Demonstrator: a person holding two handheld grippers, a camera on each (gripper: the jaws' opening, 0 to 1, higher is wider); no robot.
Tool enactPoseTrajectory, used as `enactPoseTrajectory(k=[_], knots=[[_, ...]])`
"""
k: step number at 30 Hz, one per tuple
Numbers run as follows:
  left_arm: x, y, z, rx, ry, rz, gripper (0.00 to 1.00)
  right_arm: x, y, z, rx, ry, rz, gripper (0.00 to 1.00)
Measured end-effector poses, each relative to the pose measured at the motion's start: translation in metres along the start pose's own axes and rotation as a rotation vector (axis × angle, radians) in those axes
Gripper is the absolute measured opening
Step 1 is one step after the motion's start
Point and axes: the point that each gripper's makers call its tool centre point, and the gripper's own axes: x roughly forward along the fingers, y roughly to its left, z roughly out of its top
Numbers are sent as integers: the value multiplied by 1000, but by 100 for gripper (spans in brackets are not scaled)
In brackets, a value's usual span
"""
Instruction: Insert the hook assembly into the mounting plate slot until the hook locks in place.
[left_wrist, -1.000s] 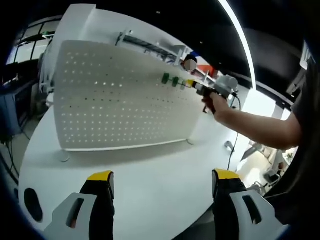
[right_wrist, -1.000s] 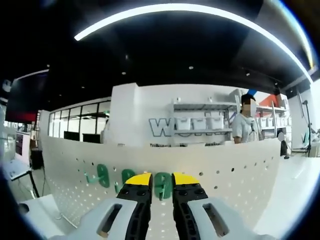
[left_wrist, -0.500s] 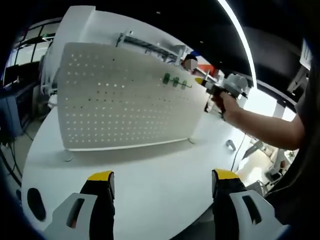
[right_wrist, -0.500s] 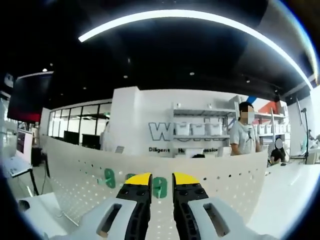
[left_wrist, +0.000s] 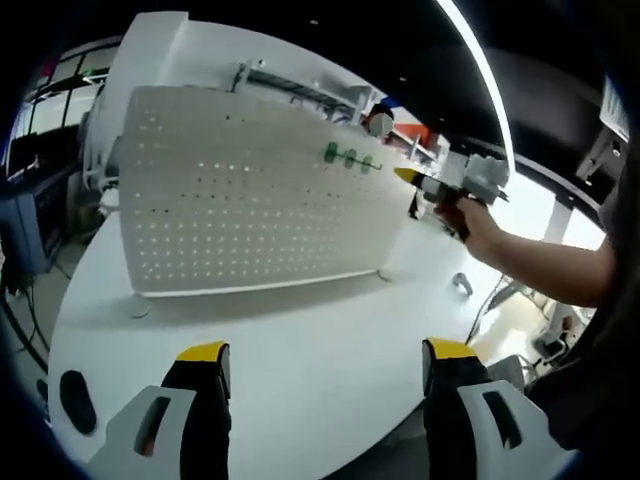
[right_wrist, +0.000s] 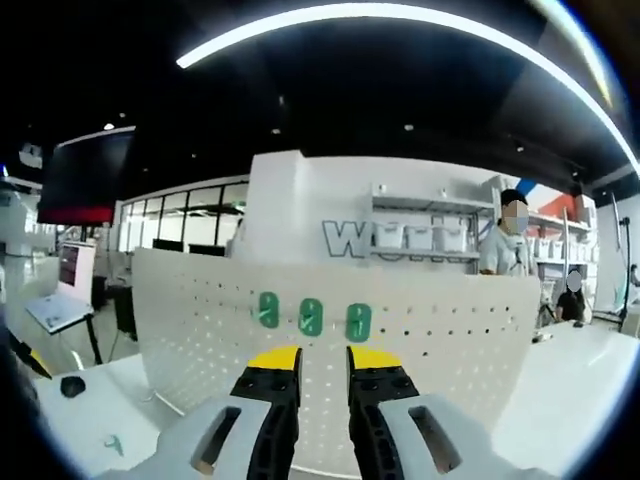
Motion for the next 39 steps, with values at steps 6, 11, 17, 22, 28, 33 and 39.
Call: enactPoseTrajectory(k=[6, 11, 17, 22, 28, 33, 39], knots=[[-7, 3, -5, -10, -8, 16, 80, -28, 23, -1, -20, 8, 25, 16], [-12, 7, -11, -12, 2, 25, 80, -48, 40, -9, 1, 29, 52, 16], [-16, 8, -11, -10, -3, 27, 79, -71, 61, -22, 4, 65, 97, 17], [-20, 11, -12, -10, -7, 30, 79, -88, 86, -33, 8, 101, 158, 17], [-24, 10, -19, -13, -3, 31, 79, -107, 126, -52, -18, 164, 294, 18], [-30, 14, -24, -20, 0, 37, 79, -119, 151, -56, -26, 183, 373, 18], [-35, 18, -27, -22, 5, 49, 79, -133, 182, -63, 12, 209, 438, 18]])
